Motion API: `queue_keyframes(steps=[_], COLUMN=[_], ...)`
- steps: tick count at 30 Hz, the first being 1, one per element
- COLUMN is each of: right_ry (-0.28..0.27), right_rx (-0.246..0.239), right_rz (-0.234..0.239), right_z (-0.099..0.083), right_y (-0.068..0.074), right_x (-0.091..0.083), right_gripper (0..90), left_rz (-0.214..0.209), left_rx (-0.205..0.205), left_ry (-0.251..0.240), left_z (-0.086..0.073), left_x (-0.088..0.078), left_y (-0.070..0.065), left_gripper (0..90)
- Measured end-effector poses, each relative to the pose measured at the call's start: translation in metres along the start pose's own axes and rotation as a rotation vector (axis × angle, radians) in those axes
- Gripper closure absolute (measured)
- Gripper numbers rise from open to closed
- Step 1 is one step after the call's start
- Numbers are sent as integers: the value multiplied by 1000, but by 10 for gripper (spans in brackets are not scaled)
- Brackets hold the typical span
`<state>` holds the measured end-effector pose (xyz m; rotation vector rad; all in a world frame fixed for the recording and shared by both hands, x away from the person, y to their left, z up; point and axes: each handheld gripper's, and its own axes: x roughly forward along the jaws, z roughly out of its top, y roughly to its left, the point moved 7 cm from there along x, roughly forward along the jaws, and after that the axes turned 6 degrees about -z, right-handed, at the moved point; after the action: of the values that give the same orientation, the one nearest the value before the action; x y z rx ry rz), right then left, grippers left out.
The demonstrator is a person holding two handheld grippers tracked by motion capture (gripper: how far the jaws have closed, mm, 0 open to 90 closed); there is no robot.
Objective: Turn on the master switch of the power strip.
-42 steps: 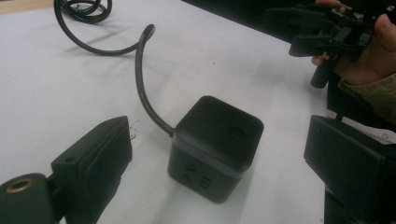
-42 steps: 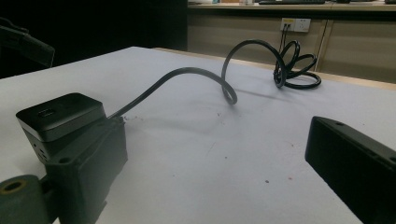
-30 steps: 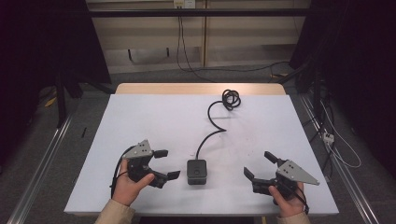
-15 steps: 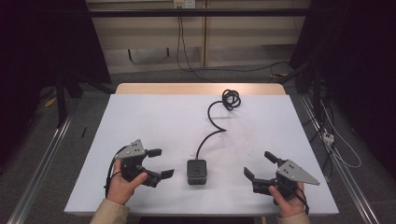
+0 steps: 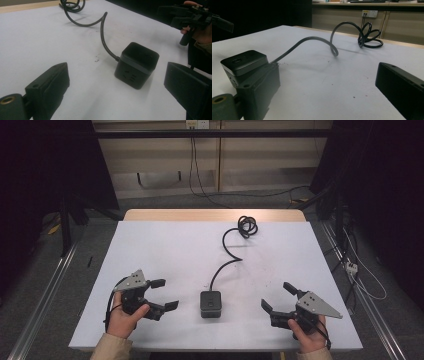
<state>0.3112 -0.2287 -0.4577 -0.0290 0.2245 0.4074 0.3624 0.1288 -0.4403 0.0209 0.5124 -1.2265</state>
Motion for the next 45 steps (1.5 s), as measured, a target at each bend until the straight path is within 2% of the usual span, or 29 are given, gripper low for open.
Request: queue_keyframes(steps=[5,34,45], right_ry=[0,-1,-2], right_rx=[1,1,0], right_rz=[0,-2,-2], right_z=[0,0,0], right_y=[0,0,0], right_x=[0,0,0], right_gripper=[50,50,50], left_rz=[9,63,76], left_rx=[4,-29,-34], left_ry=[-5,-22,-13], left_z=[-1,-17,-24], left_x=[-6,-32,-40], left_y=[3,19,24], left_gripper=[58,58,59])
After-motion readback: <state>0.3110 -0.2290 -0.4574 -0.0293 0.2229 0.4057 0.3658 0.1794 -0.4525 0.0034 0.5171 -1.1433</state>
